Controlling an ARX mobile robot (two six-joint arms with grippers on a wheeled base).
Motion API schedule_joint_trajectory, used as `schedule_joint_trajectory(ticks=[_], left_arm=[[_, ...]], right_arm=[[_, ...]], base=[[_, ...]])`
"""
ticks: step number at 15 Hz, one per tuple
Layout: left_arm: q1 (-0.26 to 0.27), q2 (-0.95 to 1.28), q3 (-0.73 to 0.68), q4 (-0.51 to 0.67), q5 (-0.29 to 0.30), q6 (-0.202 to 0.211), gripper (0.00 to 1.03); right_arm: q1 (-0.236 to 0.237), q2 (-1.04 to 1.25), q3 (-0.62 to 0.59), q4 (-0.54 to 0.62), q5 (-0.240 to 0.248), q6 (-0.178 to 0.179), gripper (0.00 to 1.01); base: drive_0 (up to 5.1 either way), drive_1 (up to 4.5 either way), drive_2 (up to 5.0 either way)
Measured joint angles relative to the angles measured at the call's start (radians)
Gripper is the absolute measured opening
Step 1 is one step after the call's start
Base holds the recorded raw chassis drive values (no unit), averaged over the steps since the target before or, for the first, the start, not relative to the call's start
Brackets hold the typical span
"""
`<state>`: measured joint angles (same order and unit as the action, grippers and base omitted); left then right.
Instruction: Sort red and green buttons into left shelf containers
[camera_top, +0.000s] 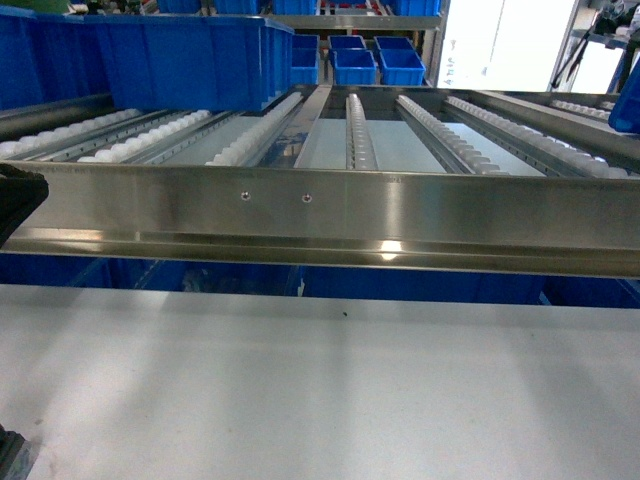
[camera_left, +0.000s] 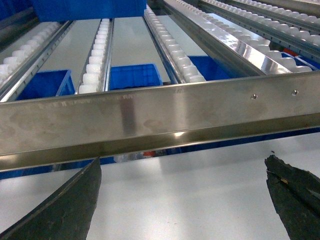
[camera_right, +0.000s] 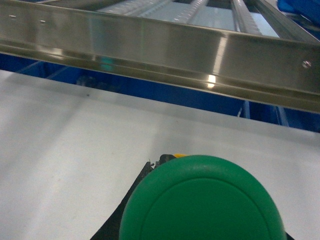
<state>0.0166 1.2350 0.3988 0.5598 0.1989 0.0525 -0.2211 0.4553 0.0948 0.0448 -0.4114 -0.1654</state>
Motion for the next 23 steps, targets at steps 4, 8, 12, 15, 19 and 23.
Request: schedule_joint_trajectory(ticks=[4, 8, 12, 15, 19, 23], left_arm=[[-0.036, 0.025, -0.008, 0.010, -0.066, -0.001, 0.98], [-0.029, 0.249, -0.005, 0.078, -0.203, -0.026, 0.98], [-0.022, 0.395, 0.029, 0.052, -0.257, -0.045, 0.98], [-0.047, 0.423, 0.054, -0.047, -0.288, -0.094, 0.98], [-0.102, 0.454, 0.067, -0.149, -0.338, -0.140, 0.98], [-0.121, 0.478, 0.066, -0.214, -0.370, -0.198, 0.98]], right_arm=[[0.049, -0.090, -0.025, -0.030, 0.068, 0.012, 0.26], [0.049, -0.090, -0.025, -0.030, 0.068, 0.013, 0.26], [0.049, -0.090, -0.025, -0.030, 0.068, 0.014, 0.26], [0.049, -0.090, -0.025, -0.030, 0.068, 0.015, 0.26], [0.049, -0.090, -0.025, -0.030, 0.068, 0.015, 0.26], [0.049, -0.090, -0.025, -0.030, 0.068, 0.015, 0.26]], base=[[0.0, 0.00, 0.0], [0.0, 0.00, 0.0], [0.0, 0.00, 0.0], [0.0, 0.00, 0.0], [0.0, 0.00, 0.0], [0.0, 0.00, 0.0]])
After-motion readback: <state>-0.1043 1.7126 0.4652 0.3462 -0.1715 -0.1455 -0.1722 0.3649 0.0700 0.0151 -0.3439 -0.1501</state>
